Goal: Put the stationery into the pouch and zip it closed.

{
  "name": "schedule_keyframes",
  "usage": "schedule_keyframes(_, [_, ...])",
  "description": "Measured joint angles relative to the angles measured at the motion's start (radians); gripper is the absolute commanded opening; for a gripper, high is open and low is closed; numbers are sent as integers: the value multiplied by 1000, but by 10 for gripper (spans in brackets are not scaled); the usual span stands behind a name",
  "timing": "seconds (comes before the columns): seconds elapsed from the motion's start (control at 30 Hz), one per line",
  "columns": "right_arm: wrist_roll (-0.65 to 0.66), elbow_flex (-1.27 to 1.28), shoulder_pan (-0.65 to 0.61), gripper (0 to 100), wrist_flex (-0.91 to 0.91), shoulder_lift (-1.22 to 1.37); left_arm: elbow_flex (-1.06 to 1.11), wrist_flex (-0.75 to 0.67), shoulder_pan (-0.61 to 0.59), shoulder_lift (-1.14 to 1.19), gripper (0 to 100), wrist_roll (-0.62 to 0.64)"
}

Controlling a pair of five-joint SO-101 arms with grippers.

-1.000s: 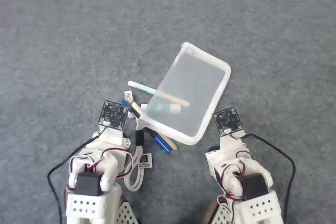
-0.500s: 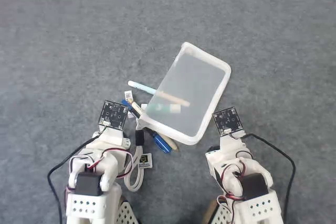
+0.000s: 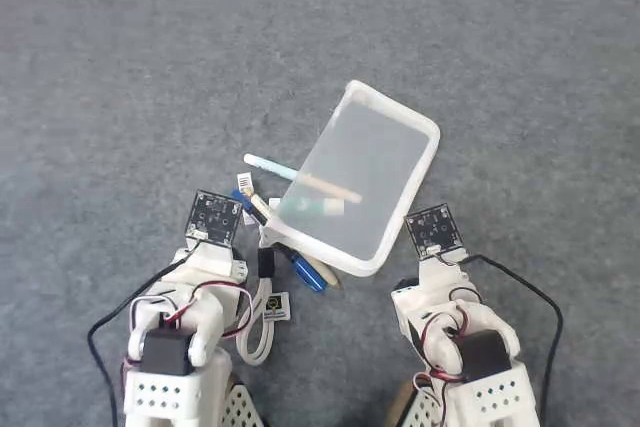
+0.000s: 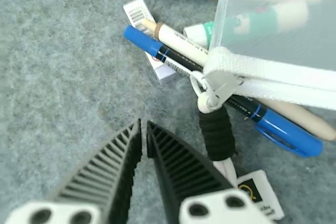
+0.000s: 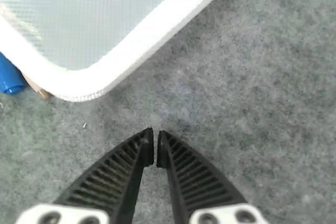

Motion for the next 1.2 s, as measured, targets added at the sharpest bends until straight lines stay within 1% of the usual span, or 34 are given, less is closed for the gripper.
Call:
schedule_keyframes(0.13, [0, 0, 0, 22, 0, 0, -32, 0, -18, 0, 12, 0])
schedule_keyframes(0.2, [0, 0, 0, 20, 0, 0, -46, 0, -64, 0, 12, -8])
schedule_keyframes(0.27, [0, 0, 0, 20, -6, 0, -61, 0, -120, 0, 12, -41])
schedule_keyframes(0.3, [0, -8, 0, 20, -21, 0, -68, 0, -146, 0, 12, -61])
schedule_keyframes(0.43, [-6, -64, 2, 20, -115, -2, -71, 0, -207, 0, 12, -74])
schedule_keyframes(0.63, [-161, -221, -6, 19, -160, 0, -71, 0, -239, 0, 13, -78])
schedule_keyframes(0.73, [-196, -308, -66, 19, -160, -5, -71, 0, -239, 0, 13, -78])
schedule_keyframes(0.8, [-216, -354, -129, 20, -160, -14, -71, 0, -239, 0, 31, -78])
schedule_keyframes(0.93, [-233, -405, -292, 23, -175, 11, -71, 0, -239, 0, 134, -78])
schedule_keyframes(1.0, [-233, -413, -364, 24, -207, 77, -71, 0, -252, 0, 170, -80])
schedule_keyframes(1.1, [-233, -413, -405, 25, -276, 201, -71, 0, -279, 0, 185, -80])
schedule_keyframes(1.2, [-267, -417, -439, 74, -361, 358, -71, 0, -295, 0, 192, -69])
